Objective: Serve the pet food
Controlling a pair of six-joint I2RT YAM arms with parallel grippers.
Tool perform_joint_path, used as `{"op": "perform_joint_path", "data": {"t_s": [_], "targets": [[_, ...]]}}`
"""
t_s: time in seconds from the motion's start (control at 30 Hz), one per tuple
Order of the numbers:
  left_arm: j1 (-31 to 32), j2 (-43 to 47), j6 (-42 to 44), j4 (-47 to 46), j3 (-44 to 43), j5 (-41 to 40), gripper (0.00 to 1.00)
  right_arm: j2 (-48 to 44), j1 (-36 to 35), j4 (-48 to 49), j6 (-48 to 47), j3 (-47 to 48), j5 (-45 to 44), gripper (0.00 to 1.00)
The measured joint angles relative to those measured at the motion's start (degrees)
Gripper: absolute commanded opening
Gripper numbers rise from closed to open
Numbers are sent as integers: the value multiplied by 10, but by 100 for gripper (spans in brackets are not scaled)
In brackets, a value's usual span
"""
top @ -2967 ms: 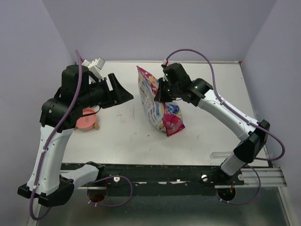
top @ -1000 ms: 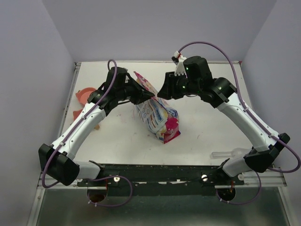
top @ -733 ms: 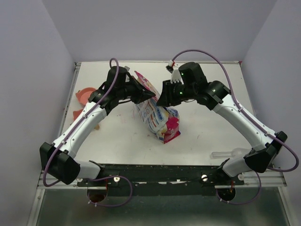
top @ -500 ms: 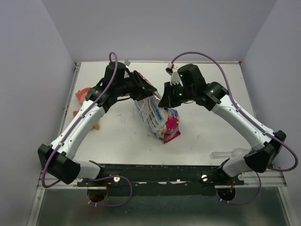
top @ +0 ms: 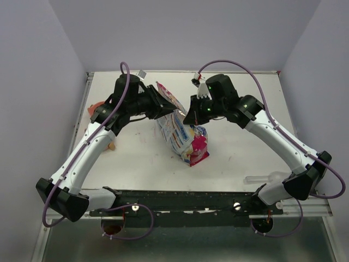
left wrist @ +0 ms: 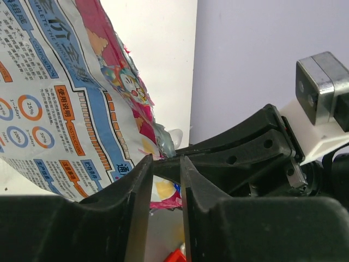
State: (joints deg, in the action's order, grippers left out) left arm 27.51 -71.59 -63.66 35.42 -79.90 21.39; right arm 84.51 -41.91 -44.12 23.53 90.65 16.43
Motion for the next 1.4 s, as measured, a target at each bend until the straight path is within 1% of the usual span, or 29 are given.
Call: {"op": "perform_joint_path", "data": {"t_s": [0.13, 0.23, 0.43, 0.53, 0.7, 0.8, 0.9, 1.13, 1.3, 1.4], "targets": [[4, -9, -5, 3, 0, 0, 32, 0, 0, 1, 0, 0, 0, 1], [7, -16, -11, 3, 0, 0, 29, 0, 0, 1, 0, 0, 0, 1], [15, -30, -21, 3, 1, 0, 28, 0, 0, 2, 0, 0, 0, 1], [17, -36, -22, 2, 1, 0, 25, 0, 0, 2, 0, 0, 0, 1], [21, -49, -24, 1, 1, 0, 24, 0, 0, 2, 0, 0, 0, 1], [23, -52, -25, -3, 1, 0, 26, 0, 0, 1, 0, 0, 0, 1], [24, -59, -26, -4, -2, 0, 30, 0, 0, 1, -1, 0, 0, 1], [27, -80, -24, 12, -22, -4, 32, 0, 1, 1, -1, 0, 0, 2], [29, -82, -24, 12, -22, -6, 39, 0, 1, 1, -1, 0, 0, 2], [30, -82, -23, 18, -23, -12, 38, 0, 1, 1, -1, 0, 0, 3]]}}
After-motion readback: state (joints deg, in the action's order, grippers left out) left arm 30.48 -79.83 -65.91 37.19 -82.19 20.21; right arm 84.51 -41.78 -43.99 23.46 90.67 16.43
